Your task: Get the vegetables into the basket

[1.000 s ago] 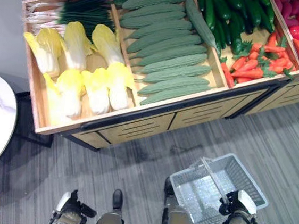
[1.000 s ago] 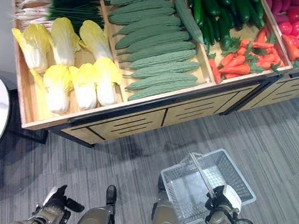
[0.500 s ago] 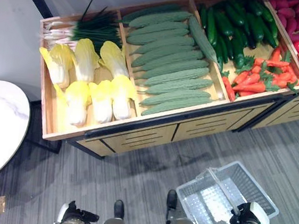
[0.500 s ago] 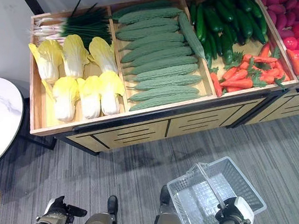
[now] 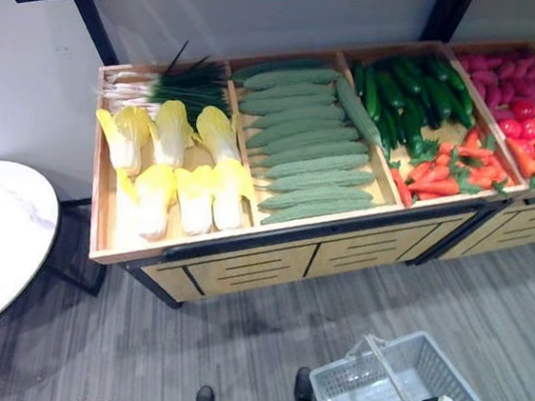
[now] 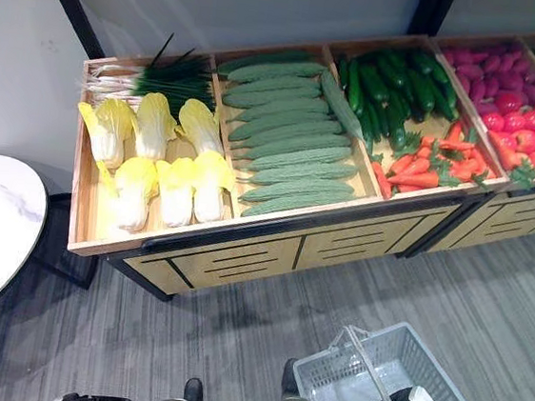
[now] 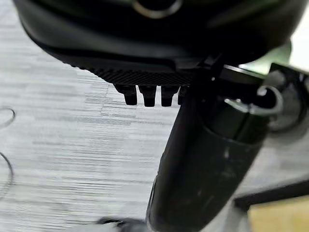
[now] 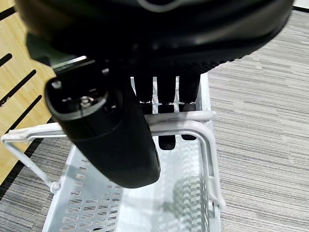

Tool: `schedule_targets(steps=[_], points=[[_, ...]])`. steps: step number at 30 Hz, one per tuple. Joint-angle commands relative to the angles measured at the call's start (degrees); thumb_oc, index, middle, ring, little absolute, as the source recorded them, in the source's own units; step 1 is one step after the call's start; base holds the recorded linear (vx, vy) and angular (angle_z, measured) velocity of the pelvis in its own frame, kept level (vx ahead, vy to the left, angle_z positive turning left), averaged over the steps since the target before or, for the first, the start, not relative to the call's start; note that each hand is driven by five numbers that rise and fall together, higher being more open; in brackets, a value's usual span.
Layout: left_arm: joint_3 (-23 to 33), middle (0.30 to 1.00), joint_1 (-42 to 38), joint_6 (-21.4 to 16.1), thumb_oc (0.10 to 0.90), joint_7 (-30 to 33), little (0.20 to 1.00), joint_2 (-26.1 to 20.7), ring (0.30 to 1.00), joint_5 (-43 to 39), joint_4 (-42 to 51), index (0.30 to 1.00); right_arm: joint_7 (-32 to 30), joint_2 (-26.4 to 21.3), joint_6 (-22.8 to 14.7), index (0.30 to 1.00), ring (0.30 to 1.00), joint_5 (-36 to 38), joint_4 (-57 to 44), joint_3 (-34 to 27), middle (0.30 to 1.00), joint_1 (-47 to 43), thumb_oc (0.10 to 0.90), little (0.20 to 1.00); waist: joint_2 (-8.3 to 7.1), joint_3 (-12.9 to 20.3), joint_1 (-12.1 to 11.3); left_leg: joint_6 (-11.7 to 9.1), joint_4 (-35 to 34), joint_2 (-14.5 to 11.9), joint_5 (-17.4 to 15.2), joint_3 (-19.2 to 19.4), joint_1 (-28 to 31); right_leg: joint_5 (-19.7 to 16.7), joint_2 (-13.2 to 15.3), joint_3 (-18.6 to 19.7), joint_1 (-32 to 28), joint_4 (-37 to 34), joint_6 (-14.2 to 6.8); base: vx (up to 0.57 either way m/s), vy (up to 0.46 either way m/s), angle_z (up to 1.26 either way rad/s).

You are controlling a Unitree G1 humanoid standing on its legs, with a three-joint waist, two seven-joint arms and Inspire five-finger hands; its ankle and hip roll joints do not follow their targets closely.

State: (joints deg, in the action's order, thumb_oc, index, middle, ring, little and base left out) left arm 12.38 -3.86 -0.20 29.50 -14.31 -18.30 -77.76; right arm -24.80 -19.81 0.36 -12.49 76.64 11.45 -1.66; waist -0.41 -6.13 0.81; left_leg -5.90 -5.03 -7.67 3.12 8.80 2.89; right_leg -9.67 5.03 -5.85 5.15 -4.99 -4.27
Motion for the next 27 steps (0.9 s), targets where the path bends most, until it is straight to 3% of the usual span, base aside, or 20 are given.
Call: schedule_targets(steps=[1,6,10,12,14,19,27], points=[[3.44,1.000,-2.71,-4.91,0.900,12.08,1.000,-6.59,1.000,-4.48,-1.59,1.000,-4.26,-1.69,-1.78,0.300,0.300,-0.17,1.04,0.99,0.300,-2.87,0.400,0.300,-1.78,-1.52,0.02,-0.54,0.03,1.13,0.13,-1.03,-0.96,3.85,4.08,0.18,-2.43,1.50,-5.11,0.00,0.000,0.00],[4.84,1.000,-3.85,-6.78,0.900,16.65,1.000,-9.71,1.000,-4.65,-1.90,1.000,-4.91,-1.16,-3.22,0.300,0.300,-1.37,1.50,2.26,0.300,-2.44,0.400,0.300,-1.76,-0.80,0.39,-0.89,0.03,1.00,0.11,-0.77,-0.73,3.74,4.18,-0.33,-2.80,1.32,-5.37,0.00,0.000,0.00],[4.22,1.000,-4.69,-8.99,0.900,22.76,1.000,-12.06,1.000,-1.52,3.65,1.000,-5.93,-1.00,-4.41,0.300,0.300,-2.77,1.26,3.06,0.300,-1.96,0.400,0.300,-1.57,-0.12,0.63,-1.28,0.03,0.82,0.09,-0.87,-0.76,3.60,4.04,-0.62,-3.12,0.84,-5.54,0.00,0.000,0.00],[3.43,1.000,-3.93,-10.75,0.900,28.85,1.000,-14.17,1.000,3.58,14.78,1.000,-6.83,-1.34,-5.04,0.300,0.300,-3.22,0.87,2.66,0.300,-1.37,0.400,0.300,-1.56,0.23,0.40,-1.50,0.03,0.59,0.23,-1.25,-0.89,3.63,4.01,-1.06,-3.32,0.66,-5.65,0.00,0.000,0.00],[2.52,1.000,-2.60,-9.73,0.900,32.93,1.000,-15.84,1.000,9.97,24.12,1.000,-7.16,-1.44,-5.31,0.300,0.300,-3.74,0.99,2.19,0.300,-0.81,0.400,0.300,-1.62,0.40,0.31,-1.63,0.03,0.51,0.30,-1.53,-1.04,3.66,3.95,-1.38,-3.42,0.60,-5.72,-0.01,-0.025,0.09],[1.46,1.000,-1.32,-8.15,0.900,33.67,1.000,-15.83,1.000,16.20,33.23,1.000,-7.21,-1.84,-5.04,0.300,0.300,-4.23,1.50,1.09,0.300,-0.38,0.400,0.300,-1.75,0.77,0.37,-1.73,0.03,0.36,0.28,-1.72,-1.23,3.76,3.91,-1.60,-3.64,0.48,-5.74,0.00,-0.005,0.02],[-3.79,1.000,-1.46,-6.63,0.900,28.17,1.000,-14.30,1.000,23.81,42.41,1.000,-6.41,-2.54,-4.43,0.300,0.300,-4.64,0.35,1.33,0.300,-1.58,0.400,0.300,-1.75,1.24,0.86,-1.83,0.03,0.07,0.22,-1.52,-1.42,3.62,3.84,-1.54,-3.85,0.12,-5.68,0.00,0.000,0.00]])
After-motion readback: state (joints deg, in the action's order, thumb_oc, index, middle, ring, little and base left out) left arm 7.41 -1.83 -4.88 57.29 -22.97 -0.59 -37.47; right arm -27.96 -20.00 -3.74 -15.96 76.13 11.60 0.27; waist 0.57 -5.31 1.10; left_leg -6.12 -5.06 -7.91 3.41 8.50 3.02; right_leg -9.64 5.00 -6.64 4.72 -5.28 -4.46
